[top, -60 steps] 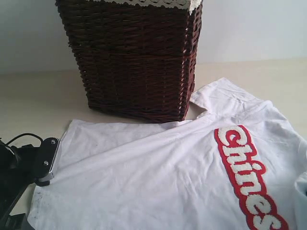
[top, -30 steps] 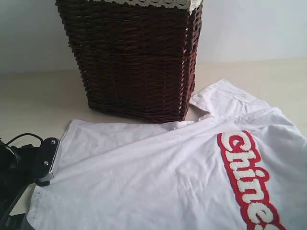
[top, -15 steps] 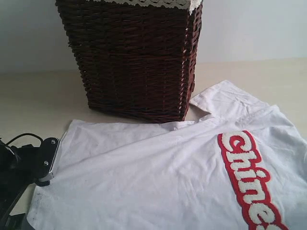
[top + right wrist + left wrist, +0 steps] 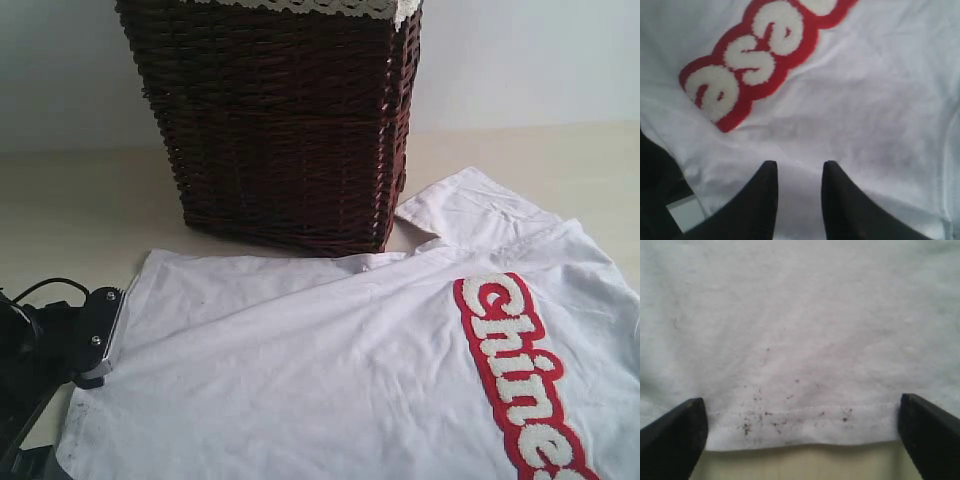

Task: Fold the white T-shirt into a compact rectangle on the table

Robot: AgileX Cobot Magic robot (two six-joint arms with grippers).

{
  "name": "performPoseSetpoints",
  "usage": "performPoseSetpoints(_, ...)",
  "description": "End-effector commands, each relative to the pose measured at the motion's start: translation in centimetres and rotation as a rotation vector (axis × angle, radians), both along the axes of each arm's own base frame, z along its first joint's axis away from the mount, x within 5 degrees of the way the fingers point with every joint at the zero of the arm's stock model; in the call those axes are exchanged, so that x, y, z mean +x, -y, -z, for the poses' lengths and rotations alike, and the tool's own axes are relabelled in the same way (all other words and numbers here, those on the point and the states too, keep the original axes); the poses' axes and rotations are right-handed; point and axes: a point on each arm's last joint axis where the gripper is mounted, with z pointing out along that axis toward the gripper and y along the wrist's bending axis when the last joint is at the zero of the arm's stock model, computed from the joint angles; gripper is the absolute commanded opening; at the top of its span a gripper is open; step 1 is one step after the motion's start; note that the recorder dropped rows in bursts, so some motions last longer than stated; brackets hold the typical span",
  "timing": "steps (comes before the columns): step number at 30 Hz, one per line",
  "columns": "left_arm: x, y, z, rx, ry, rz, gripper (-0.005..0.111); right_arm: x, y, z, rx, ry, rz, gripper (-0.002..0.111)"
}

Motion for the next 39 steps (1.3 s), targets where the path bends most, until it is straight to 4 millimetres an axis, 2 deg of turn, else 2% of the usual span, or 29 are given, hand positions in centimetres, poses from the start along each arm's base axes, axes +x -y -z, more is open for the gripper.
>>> performPoseSetpoints(1, -0.9, -0.4, 1.1, 0.030, -0.084, 0.006, 0.100, -0.6, -0.1, 0.1, 0.005, -0.011, -0.112, 0.017)
performPoseSetpoints(2, -0.9, -0.4, 1.1, 0.030, -0.084, 0.006, 0.100, -0.8, 0.0, 0.2, -0.003, -0.027, -0.131, 0.007)
performPoseSetpoints(4, -0.9, -0.4, 1.1, 0.030, -0.084, 0.006, 0.100, -0.8, 0.2, 0.6, -0.007, -0.042, -0.138, 0.000)
performPoseSetpoints(12, -0.9, -0.4, 1.1, 0.030, -0.084, 0.006, 0.100, -1.3, 1.0, 2.9, 0.006, -0.235, -0.137, 0.000)
performPoseSetpoints(17, -0.9, -0.4, 1.1, 0.030, -0.084, 0.006, 0.100, -2.6, 1.0, 2.9, 0.046, -0.346, -0.249, 0.000)
performPoseSetpoints(22, -0.9, -0.4, 1.1, 0.030, -0.084, 0.006, 0.100, -1.5, 0.3, 2.5, 0.104, -0.226, -0.215, 0.000)
performPoseSetpoints(27, -0.9, -0.4, 1.1, 0.030, -0.084, 0.006, 0.100, 1.4, 0.3, 1.5, 0.043, 0.125, -0.082, 0.000)
performPoseSetpoints(29, -0.9, -0.4, 1.1, 0.030, -0.084, 0.006, 0.100, 2.8, 0.8, 1.1, -0.006, 0.246, 0.057, 0.001)
performPoseSetpoints(30, -0.9, -0.4, 1.1, 0.030, -0.084, 0.006, 0.100, 3.8, 1.3, 0.9, -0.009, 0.305, 0.202, 0.005)
performPoseSetpoints(32, -0.9, -0.4, 1.1, 0.030, -0.084, 0.006, 0.100, 4.9, 1.8, 0.5, 0.012, 0.362, 0.369, 0.013)
performPoseSetpoints(33, -0.9, -0.4, 1.1, 0.030, -0.084, 0.006, 0.100, 5.4, 2.2, 0.2, 0.027, 0.385, 0.426, 0.023)
performPoseSetpoints(37, -0.9, -0.4, 1.1, 0.030, -0.084, 0.006, 0.100, 5.8, 2.5, 0.0, 0.012, 0.379, 0.341, 0.059)
performPoseSetpoints(39, -0.9, -0.4, 1.1, 0.030, -0.084, 0.006, 0.100, 5.7, 2.5, 0.3, 0.010, 0.343, 0.231, 0.064)
